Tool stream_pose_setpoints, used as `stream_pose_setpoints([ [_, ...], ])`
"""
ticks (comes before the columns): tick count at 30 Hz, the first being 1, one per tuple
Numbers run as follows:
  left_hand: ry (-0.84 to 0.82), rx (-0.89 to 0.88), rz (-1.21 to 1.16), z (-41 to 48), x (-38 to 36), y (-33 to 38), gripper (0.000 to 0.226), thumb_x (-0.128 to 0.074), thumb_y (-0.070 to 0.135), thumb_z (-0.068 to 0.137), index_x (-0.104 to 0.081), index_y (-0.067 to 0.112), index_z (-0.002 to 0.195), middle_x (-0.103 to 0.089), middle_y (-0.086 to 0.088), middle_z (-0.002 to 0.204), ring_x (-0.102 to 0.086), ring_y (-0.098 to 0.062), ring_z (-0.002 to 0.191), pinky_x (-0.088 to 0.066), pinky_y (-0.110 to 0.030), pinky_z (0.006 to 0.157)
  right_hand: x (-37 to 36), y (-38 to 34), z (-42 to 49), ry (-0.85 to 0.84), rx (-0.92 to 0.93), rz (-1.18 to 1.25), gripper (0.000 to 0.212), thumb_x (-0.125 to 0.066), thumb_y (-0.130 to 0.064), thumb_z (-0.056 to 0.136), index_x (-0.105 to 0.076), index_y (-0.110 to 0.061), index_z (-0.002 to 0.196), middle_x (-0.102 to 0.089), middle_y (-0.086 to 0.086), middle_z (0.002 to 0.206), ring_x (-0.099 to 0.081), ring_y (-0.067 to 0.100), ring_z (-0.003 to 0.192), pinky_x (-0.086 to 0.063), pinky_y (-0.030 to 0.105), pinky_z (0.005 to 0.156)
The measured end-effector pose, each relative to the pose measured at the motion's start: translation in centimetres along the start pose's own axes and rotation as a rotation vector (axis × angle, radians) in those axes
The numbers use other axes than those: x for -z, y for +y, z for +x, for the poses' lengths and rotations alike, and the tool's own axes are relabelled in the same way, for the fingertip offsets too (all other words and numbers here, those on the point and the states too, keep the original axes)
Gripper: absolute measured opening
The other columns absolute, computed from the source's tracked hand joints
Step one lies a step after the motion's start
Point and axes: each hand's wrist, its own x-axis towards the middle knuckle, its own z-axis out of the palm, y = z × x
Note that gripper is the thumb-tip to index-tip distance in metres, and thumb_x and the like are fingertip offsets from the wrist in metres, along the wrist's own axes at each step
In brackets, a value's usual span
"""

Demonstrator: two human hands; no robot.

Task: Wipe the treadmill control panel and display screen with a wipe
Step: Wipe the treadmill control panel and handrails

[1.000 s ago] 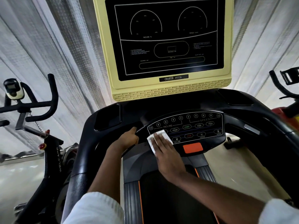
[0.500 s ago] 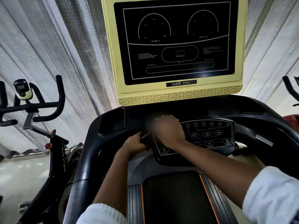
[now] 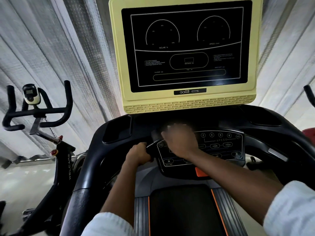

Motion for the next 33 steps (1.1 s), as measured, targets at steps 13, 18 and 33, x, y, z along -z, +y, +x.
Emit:
stream_pose_setpoints([
  [13, 0.062, 0.03, -0.016, -0.3, -0.4, -0.1, 0.029, -0.075, 0.034, 0.058, -0.054, 0.027, 0.076, -0.064, 0.0, 0.081, -0.063, -0.023, 0.076, -0.046, -0.029, 0.061, 0.7, 4.8, -0.4, -0.016, -0.001, 0.067, 0.076, -0.012, -0.061, 0.098, -0.059, -0.011, 0.13, -0.063, 0.01, 0.13, -0.056, 0.024, 0.123, -0.041, 0.04, 0.108],
  [18, 0.071, 0.032, -0.005, -0.3, -0.6, -0.1, 0.031, -0.072, 0.038, 0.056, -0.057, 0.025, 0.08, -0.065, 0.0, 0.081, -0.064, -0.023, 0.075, -0.053, -0.032, 0.065, 1.3, 7.7, -0.8, -0.011, -0.078, 0.157, 0.081, -0.007, -0.067, 0.096, -0.06, -0.015, 0.129, -0.065, 0.004, 0.125, -0.058, 0.021, 0.121, -0.044, 0.038, 0.104],
  [33, 0.087, 0.044, 0.004, -0.4, -0.5, 0.0, 0.031, -0.074, 0.038, 0.056, -0.057, 0.024, 0.077, -0.064, 0.002, 0.078, -0.063, -0.021, 0.074, -0.054, -0.032, 0.066, 2.8, 14.9, -3.3, 0.034, -0.234, 0.123, 0.067, -0.02, -0.06, 0.099, -0.059, -0.015, 0.128, -0.065, 0.006, 0.12, -0.061, 0.027, 0.113, -0.049, 0.04, 0.092],
])
